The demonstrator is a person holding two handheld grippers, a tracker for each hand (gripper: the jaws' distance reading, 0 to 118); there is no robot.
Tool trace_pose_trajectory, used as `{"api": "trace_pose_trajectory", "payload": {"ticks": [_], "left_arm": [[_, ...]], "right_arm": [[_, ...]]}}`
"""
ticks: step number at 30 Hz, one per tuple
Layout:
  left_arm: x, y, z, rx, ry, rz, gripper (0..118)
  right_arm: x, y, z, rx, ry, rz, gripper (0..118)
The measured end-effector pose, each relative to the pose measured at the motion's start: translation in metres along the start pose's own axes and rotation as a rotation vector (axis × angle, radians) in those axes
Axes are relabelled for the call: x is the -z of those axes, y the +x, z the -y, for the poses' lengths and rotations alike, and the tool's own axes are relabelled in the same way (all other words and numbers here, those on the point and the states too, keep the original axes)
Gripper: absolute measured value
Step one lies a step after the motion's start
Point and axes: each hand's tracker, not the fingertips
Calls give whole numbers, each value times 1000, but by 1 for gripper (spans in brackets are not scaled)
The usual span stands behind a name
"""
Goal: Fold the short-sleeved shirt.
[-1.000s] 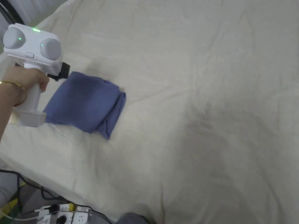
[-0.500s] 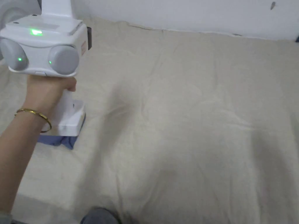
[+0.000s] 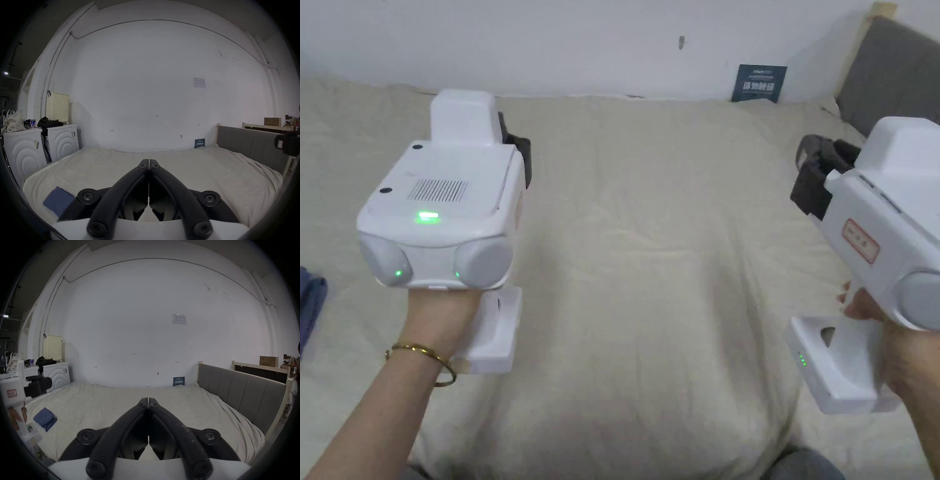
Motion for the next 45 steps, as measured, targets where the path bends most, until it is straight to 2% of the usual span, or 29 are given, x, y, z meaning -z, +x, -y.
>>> {"api": "trace_pose_trajectory", "payload": {"ticks": [7,12,22,25,27,28,29,31,32,34,35,45], "left_arm": [[-14,9,39,48,-58,30,0],[-20,2,54,20,-103,19,0],[-29,0,68,65,-136,1,4],[-29,-1,67,52,-138,-3,31],[-27,-2,65,42,-141,-6,68],[-27,-3,64,31,-143,-3,82],[-27,-3,63,22,-141,0,97],[-27,-2,63,16,-128,-4,114],[-27,-2,62,18,-124,-5,118],[-27,-1,61,23,-115,1,118],[-27,-1,60,28,-116,-1,118],[-28,0,59,28,-113,-7,118]], "right_arm": [[-10,0,26,-6,-50,25,1],[-17,-14,48,-13,-111,-1,1],[-10,-17,64,-15,-147,-7,1],[-9,-18,62,-23,-147,-6,4],[-9,-18,60,-32,-146,-10,21],[-9,-18,60,-36,-146,-17,32],[-11,-20,59,-36,-144,-17,49],[-12,-21,57,-35,-138,-18,78],[-12,-21,57,-33,-132,-21,94],[-13,-22,56,-30,-117,-12,115],[-13,-22,55,-30,-117,-5,118],[-10,-19,57,-11,-110,-9,118]]}}
